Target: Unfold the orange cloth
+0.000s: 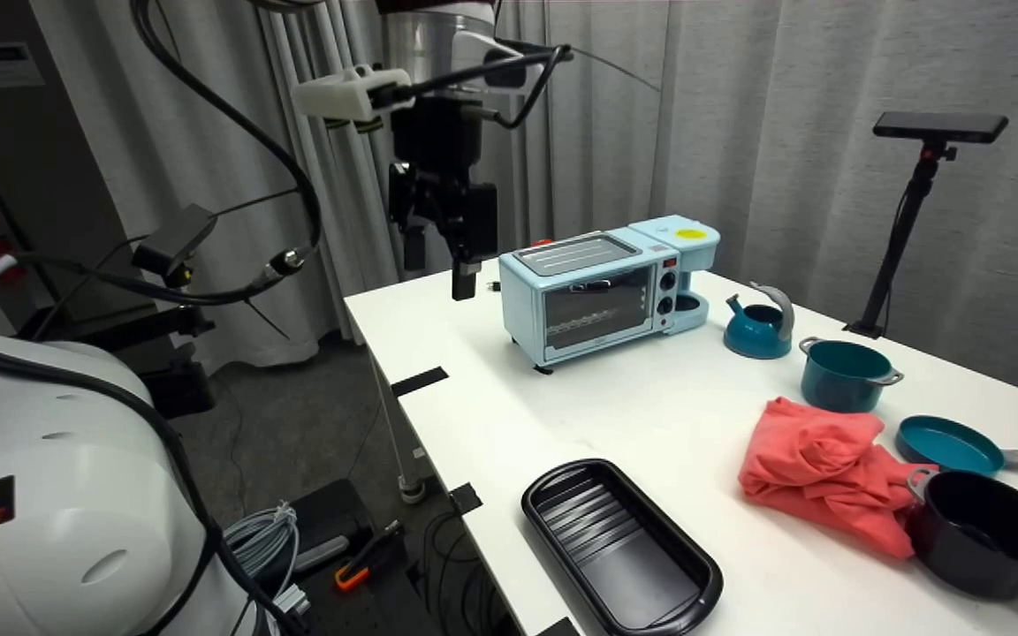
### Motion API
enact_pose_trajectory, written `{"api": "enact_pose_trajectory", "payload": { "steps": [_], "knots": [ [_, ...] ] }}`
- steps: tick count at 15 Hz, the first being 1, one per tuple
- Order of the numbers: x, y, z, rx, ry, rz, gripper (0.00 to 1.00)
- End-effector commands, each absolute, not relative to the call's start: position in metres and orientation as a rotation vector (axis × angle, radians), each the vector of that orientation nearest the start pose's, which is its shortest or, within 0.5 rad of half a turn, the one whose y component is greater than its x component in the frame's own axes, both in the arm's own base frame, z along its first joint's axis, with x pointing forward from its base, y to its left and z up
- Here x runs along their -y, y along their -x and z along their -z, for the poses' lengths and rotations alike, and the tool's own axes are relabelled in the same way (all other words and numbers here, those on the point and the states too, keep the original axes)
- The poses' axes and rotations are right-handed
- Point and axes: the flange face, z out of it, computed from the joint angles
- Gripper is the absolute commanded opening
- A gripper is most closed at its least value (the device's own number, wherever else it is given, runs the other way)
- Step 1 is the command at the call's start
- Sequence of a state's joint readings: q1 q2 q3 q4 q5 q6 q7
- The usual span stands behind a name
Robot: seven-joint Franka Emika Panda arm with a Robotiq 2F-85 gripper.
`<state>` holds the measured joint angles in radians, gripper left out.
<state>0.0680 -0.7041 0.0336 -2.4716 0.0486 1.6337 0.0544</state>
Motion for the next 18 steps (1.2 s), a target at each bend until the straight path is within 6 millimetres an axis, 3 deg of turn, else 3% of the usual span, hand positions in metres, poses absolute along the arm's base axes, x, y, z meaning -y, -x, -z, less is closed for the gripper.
{"api": "enact_pose_trajectory", "payload": {
  "steps": [1,4,9,15,18],
  "knots": [
    [-0.026,-0.353,-0.528,0.040,3.117,-0.162,1.00],
    [-0.014,-0.392,-0.528,0.028,3.132,-0.115,1.00],
    [0.019,-0.477,-0.517,0.024,3.168,-0.055,1.00],
    [0.077,-0.576,-0.471,-0.077,3.184,0.019,1.00],
    [0.104,-0.616,-0.452,-0.163,3.195,0.055,1.00]
  ]
}}
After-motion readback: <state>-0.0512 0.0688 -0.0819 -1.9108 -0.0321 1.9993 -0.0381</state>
